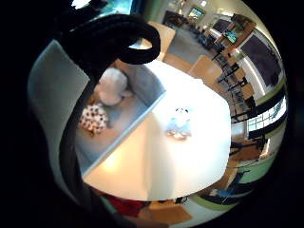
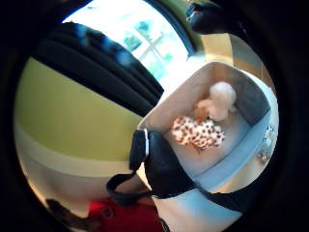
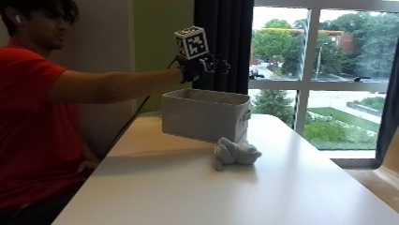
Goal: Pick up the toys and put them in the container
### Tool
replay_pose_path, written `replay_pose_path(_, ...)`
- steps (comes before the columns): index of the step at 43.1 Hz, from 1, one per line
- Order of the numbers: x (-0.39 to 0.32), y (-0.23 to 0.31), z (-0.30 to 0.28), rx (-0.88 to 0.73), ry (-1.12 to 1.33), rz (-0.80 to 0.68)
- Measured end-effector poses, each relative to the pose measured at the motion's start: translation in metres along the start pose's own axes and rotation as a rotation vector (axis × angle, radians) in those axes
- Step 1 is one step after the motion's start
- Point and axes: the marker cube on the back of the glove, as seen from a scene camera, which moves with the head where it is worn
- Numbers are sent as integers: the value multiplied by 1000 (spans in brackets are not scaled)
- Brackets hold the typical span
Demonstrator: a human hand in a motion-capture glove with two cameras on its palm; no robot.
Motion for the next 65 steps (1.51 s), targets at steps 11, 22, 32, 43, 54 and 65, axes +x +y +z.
replay_pose_path(11, 67, 28, -7, -21, 67, 45)
replay_pose_path(22, 130, 52, -5, -76, 122, 169)
replay_pose_path(32, 188, 73, 4, -124, 235, 259)
replay_pose_path(43, 225, 81, 23, -155, 215, 414)
replay_pose_path(54, 251, 86, 58, -245, 295, 488)
replay_pose_path(65, 251, 83, 93, -287, 256, 483)
